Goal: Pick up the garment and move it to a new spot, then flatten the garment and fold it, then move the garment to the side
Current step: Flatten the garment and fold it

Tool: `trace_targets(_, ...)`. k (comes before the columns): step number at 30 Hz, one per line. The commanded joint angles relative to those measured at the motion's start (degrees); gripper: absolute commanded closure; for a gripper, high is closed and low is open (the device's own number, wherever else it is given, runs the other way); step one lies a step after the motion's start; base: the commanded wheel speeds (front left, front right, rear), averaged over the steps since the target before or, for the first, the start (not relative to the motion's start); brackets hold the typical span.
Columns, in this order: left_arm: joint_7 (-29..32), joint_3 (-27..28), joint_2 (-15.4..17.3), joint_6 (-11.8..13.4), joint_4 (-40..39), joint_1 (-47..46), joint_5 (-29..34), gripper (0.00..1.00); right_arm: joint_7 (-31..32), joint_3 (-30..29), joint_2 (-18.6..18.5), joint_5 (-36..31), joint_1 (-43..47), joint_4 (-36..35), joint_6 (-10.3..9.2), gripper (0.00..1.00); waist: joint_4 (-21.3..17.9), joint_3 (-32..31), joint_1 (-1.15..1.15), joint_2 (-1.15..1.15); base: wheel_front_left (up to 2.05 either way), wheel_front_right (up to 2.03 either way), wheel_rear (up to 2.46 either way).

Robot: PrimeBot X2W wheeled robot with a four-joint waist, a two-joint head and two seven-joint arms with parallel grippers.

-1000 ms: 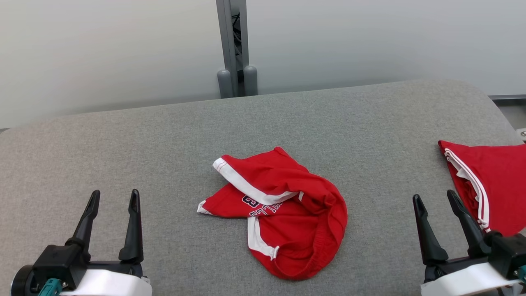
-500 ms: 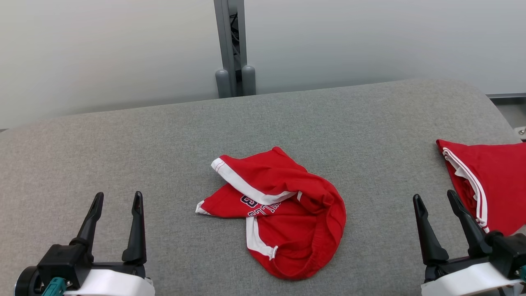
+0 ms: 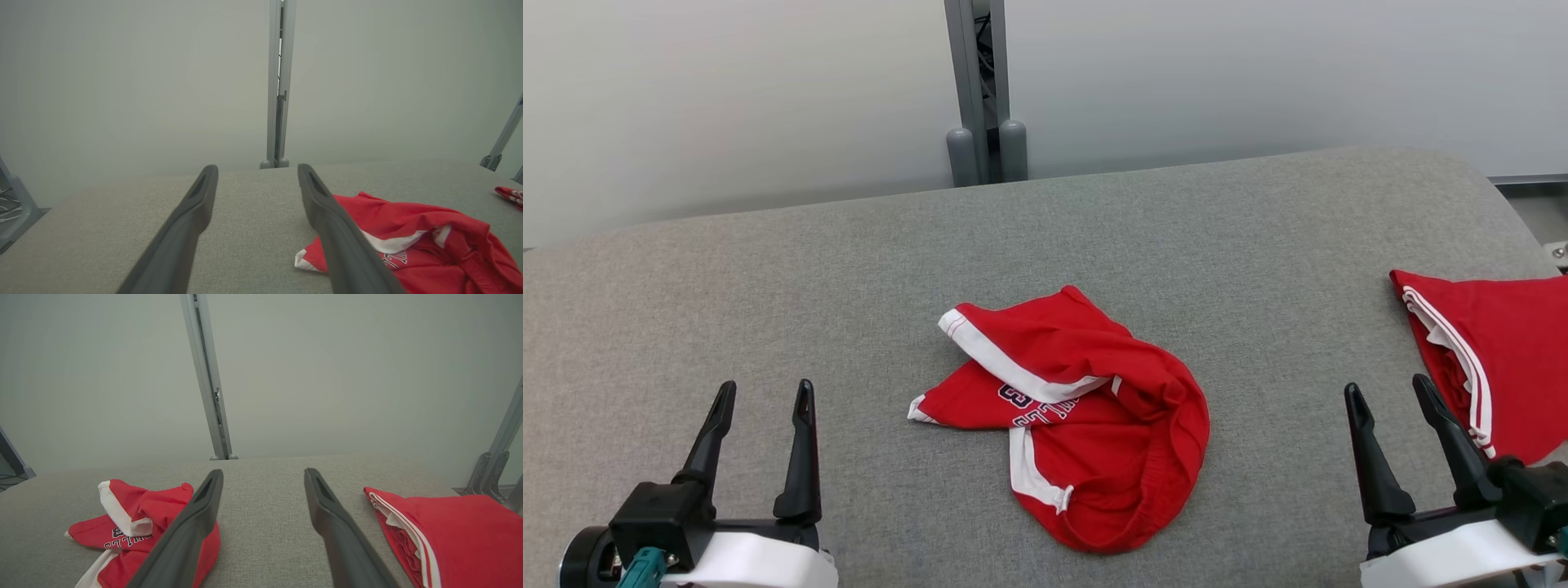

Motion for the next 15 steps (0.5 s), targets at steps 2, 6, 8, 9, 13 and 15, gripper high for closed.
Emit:
trace_targets(2, 0.0, 0.0, -0.1, 0.5, -0.2, -1.2, 0.3, 0.0, 0.1, -0.3, -0.3, -0.1, -0.6, -0.2, 0.01, 0.0, 0.0, 0.1, 0.0, 0.0, 0.0, 0.0, 0.0)
trace_targets(6, 0.1, -0.2, -0.1, 0.7, -0.5, -1.4, 0.5, 0.0, -0.1, -0.3, -0.3, -0.1, -1.0, -0.2, 0.0, 0.0, 0.2, 0.3, 0.0, 0.0, 0.0, 0.0, 0.0)
trace_targets(8, 0.1, -0.2, 0.0, 0.8, -0.7, -1.4, 0.6, 0.0, -0.2, 0.5, -0.3, -0.3, -1.7, -0.2, 0.01, 0.0, 0.4, 0.6, 0.0, 0.0, 0.0, 0.0, 0.0)
trace_targets(9, 0.1, -0.3, 0.0, 0.8, -0.8, -1.5, 0.6, 0.0, -0.1, 1.0, -0.3, -0.5, -2.3, -0.2, 0.01, 0.0, 0.6, 0.9, 0.0, 0.0, 0.0, 0.0, 0.0)
trace_targets(13, 0.0, -0.4, -0.1, 0.4, -1.6, -3.3, 0.8, 0.0, 0.3, 5.0, -1.6, -0.4, -6.9, 1.4, 0.01, 0.0, 1.8, 3.2, 0.0, 0.0, 0.0, 0.0, 0.0)
trace_targets(15, -0.3, -1.0, -0.5, -0.1, -1.5, -4.2, 1.0, 0.0, 1.3, 9.0, -2.6, 0.5, -10.2, 3.7, 0.01, 0.0, 2.8, 4.4, 0.0, 0.0, 0.0, 0.0, 0.0)
